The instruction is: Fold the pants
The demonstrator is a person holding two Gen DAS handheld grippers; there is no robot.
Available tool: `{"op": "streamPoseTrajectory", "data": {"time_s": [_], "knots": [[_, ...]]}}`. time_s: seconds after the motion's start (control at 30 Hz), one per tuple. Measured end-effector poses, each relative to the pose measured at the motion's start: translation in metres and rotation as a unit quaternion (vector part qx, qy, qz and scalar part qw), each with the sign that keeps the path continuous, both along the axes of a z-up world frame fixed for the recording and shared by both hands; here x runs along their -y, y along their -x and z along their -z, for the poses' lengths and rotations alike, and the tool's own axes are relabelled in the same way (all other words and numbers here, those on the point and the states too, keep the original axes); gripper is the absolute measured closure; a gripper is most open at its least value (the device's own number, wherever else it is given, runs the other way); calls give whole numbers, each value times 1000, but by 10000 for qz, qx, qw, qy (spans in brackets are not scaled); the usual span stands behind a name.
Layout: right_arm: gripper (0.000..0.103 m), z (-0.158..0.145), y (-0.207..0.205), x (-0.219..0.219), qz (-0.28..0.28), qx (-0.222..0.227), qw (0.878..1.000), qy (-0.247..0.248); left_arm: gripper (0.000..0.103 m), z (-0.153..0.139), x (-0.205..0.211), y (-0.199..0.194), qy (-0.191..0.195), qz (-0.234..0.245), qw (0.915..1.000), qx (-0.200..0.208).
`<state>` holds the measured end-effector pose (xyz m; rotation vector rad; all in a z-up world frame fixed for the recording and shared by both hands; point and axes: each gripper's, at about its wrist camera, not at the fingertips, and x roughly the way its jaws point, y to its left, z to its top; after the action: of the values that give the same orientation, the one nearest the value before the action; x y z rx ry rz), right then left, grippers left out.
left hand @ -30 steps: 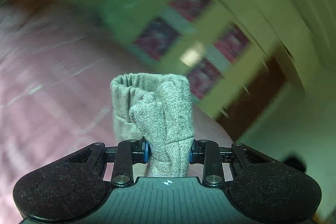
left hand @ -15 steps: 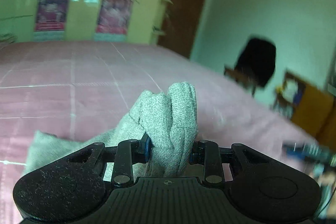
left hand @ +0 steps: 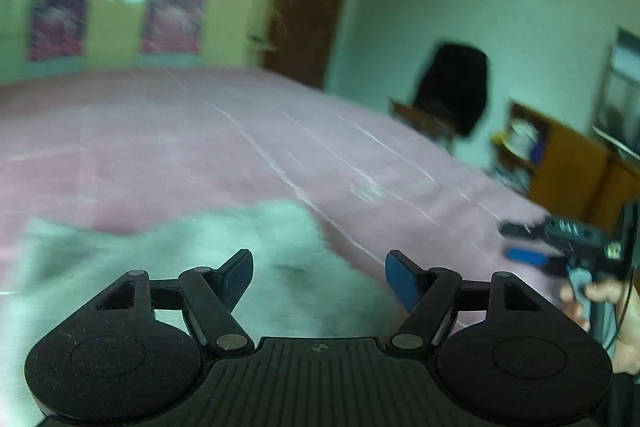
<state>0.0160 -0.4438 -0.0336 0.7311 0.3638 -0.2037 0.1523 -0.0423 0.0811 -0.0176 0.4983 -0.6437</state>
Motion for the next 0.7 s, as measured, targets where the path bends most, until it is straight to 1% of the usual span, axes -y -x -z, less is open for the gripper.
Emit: {"op": "streamPoseTrajectory", "data": {"time_s": [0.03,0.1,0.13,0.17,0.23,0.27,0.33,0.37,0.4,0.43,0.5,0.57,0.6,0.63,0.67,0.7], "knots": [[32,0,0,-1,-4,2,10000,3,30,-4,-22,8,-62,-305,9995,68],[32,0,1,-4,-44,-8,9999,100,30,-8,-70,22,-299,-909,9952,188],[32,-2,1,-7,-62,-19,9998,186,30,-8,-94,35,-426,-1279,9907,197],[32,-5,0,-12,-121,-14,9993,360,30,-6,-118,47,-479,-1548,9867,129],[32,-11,1,-25,-302,21,9971,693,30,-3,-152,68,-628,-1885,9800,-92],[32,-14,1,-30,-374,28,9962,781,30,0,-167,79,-680,-1946,9783,-196],[37,-21,1,-44,-642,94,9943,843,30,9,-188,95,-582,-1978,9775,-454],[46,-25,1,-52,-779,149,9936,806,30,14,-191,101,-576,-1926,9780,-554],[55,-30,1,-63,-971,232,9921,762,30,19,-191,103,-663,-1856,9783,-641],[56,-34,-1,-77,-1205,312,9894,750,30,24,-188,105,-788,-1766,9787,-690],[56,-41,-6,-110,-1667,364,9822,792,30,41,-172,99,-989,-1605,9796,-692],[56,-44,-15,-142,-2135,348,9730,812,30,44,-166,94,-1069,-1617,9798,-500],[53,-46,-20,-155,-2298,299,9689,873,30,46,-163,90,-1077,-1705,9786,-409],[52,-46,-23,-167,-2422,230,9654,940,30,47,-163,86,-1038,-1764,9780,-400],[50,-46,-28,-177,-2502,167,9630,987,30,50,-162,83,-981,-1778,9784,-390],[50,-45,-32,-183,-2522,84,9625,994,30,57,-161,81,-1033,-1819,9773,-334]]}}
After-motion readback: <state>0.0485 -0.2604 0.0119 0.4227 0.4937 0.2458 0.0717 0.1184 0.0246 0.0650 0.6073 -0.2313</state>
